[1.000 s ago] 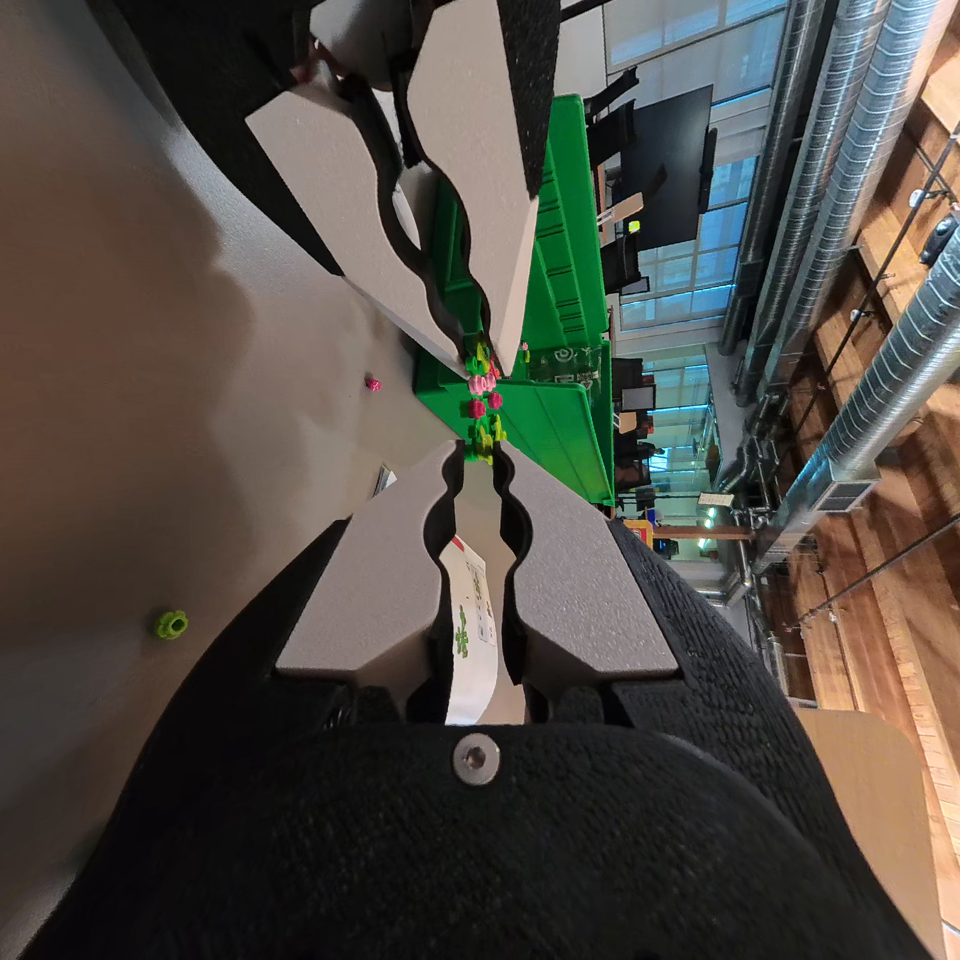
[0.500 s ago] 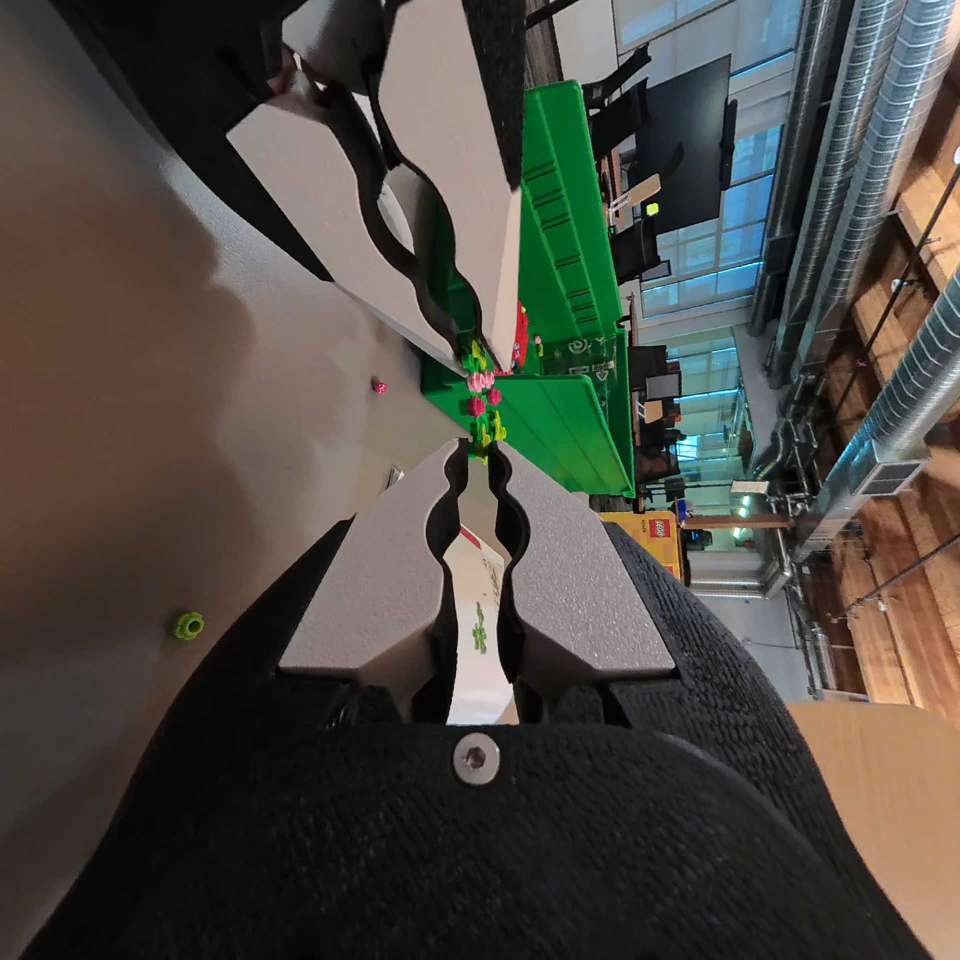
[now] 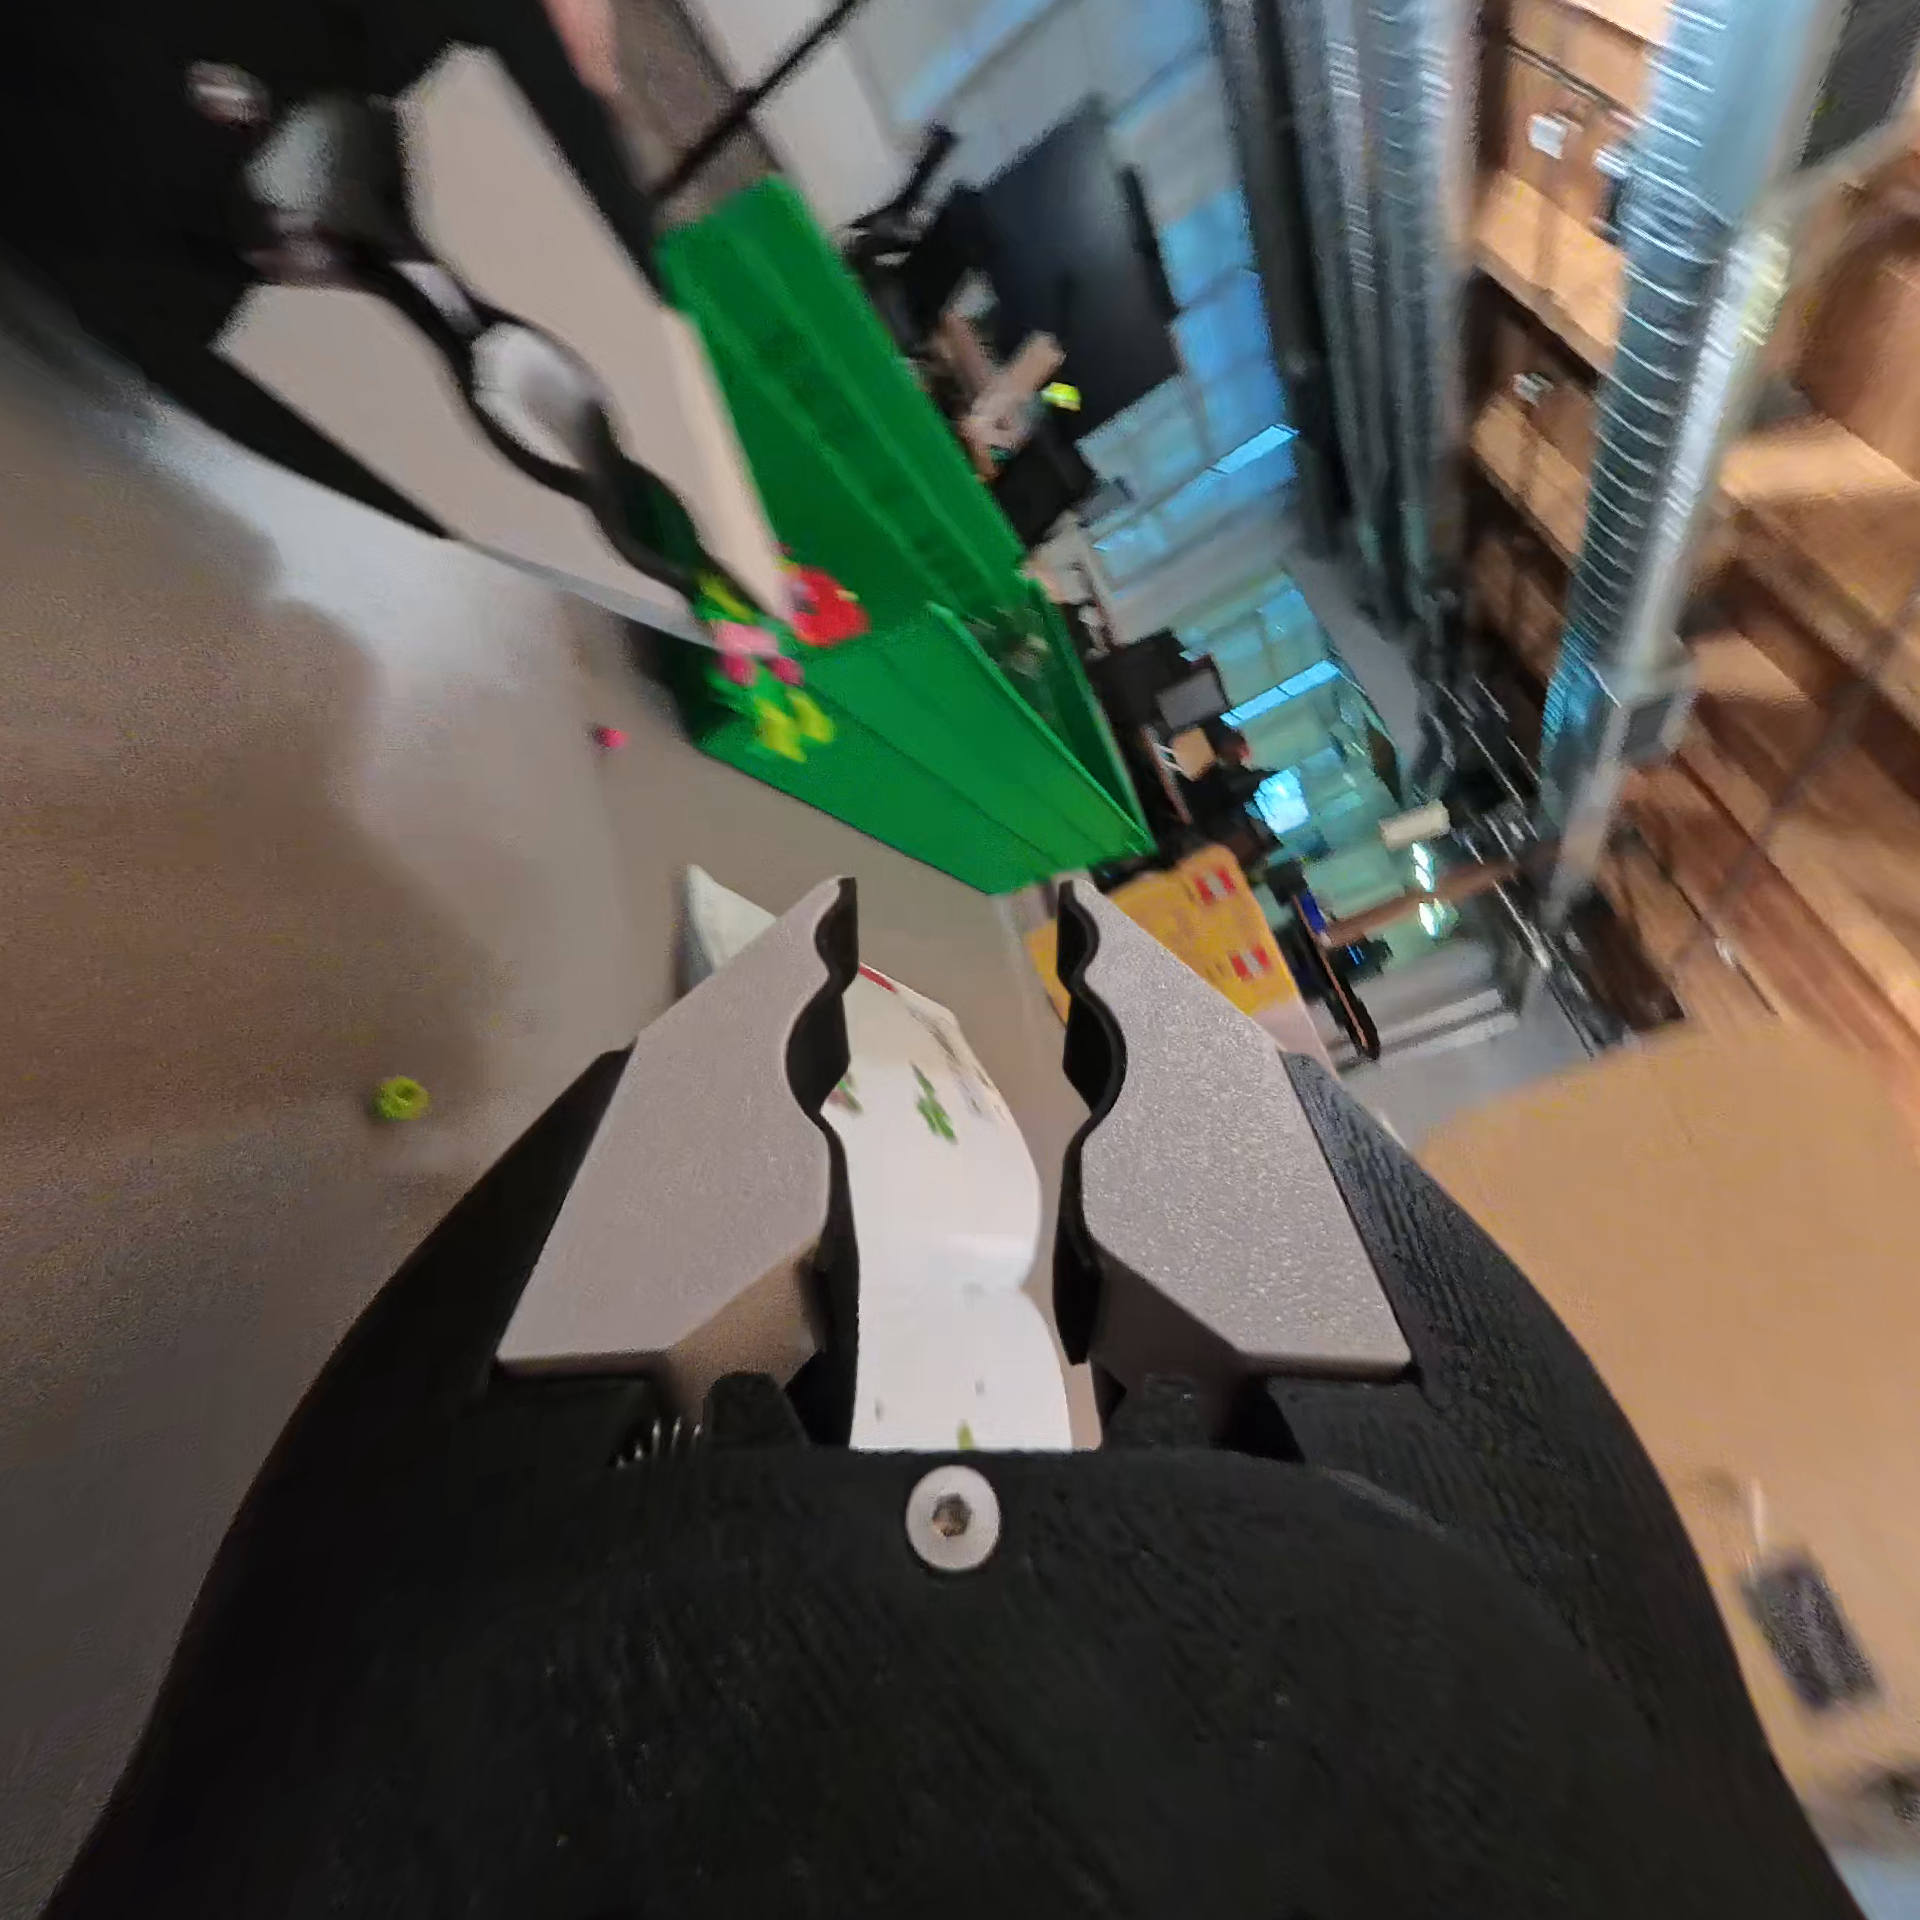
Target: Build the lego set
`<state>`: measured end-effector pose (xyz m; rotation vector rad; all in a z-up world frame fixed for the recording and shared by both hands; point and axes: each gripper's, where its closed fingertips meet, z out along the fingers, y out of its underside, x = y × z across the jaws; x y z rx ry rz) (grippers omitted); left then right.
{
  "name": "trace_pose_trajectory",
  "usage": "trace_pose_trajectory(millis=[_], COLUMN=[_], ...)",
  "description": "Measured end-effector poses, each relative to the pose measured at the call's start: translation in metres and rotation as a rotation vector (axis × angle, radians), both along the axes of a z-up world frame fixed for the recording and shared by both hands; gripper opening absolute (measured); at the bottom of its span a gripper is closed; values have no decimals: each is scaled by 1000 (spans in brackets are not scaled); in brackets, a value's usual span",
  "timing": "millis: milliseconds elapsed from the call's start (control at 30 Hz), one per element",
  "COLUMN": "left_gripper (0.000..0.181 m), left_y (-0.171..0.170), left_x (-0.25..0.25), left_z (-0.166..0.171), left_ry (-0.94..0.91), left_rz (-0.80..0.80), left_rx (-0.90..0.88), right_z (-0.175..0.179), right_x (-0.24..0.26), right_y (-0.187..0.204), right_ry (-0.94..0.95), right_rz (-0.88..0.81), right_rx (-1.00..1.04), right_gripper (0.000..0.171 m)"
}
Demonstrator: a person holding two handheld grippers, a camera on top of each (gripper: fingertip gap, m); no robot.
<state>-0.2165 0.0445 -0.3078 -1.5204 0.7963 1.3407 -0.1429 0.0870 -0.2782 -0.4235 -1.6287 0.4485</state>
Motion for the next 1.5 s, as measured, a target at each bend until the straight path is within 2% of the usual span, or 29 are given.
trace_pose_trajectory(millis=[33, 200, 333, 433, 800, 1000, 1100, 1200, 1333, 1400, 1500], left_gripper=[6, 6, 6, 6, 6, 6, 6, 6, 6, 6, 6], left_y=[0, 1, 2, 3, 8, 17, 24, 26, 23, 23, 24], left_x=[0, 1, 0, 1, -2, 17, 36, 65, 96, 112, 136], left_z=[0, -1, -3, -7, -14, -9, -6, -9, -10, -10, -11], left_ry=[-3, -28, -50, -38, -19, -46, -42, 4, 1, -25, -58], left_rz=[-2, -8, -10, -10, 31, 16, -41, -194, -347, -413, -499], left_rx=[-1, -1, -7, -30, -63, -27, -10, -30, -35, -35, -43], right_z=[8, 50, 57, 49, 31, 37, 41, 36, 7, -9, -21], right_x=[10, 77, 123, 134, 101, 103, 105, 98, 93, 93, 97], right_y=[16, 111, 165, 179, 173, 165, 157, 111, 22, -5, -23], right_ry=[51, 368, 553, 592, 429, 447, 448, 359, 174, 119, 92], right_rz=[-47, -289, -414, -423, -232, -142, -90, 80, 330, 385, 427], right_rx=[-58, -358, -476, -526, -472, -526, -560, -499, -253, -131, -27], right_gripper=[39, 42, 42, 40, 38, 36, 37, 45, 49, 48, 43])
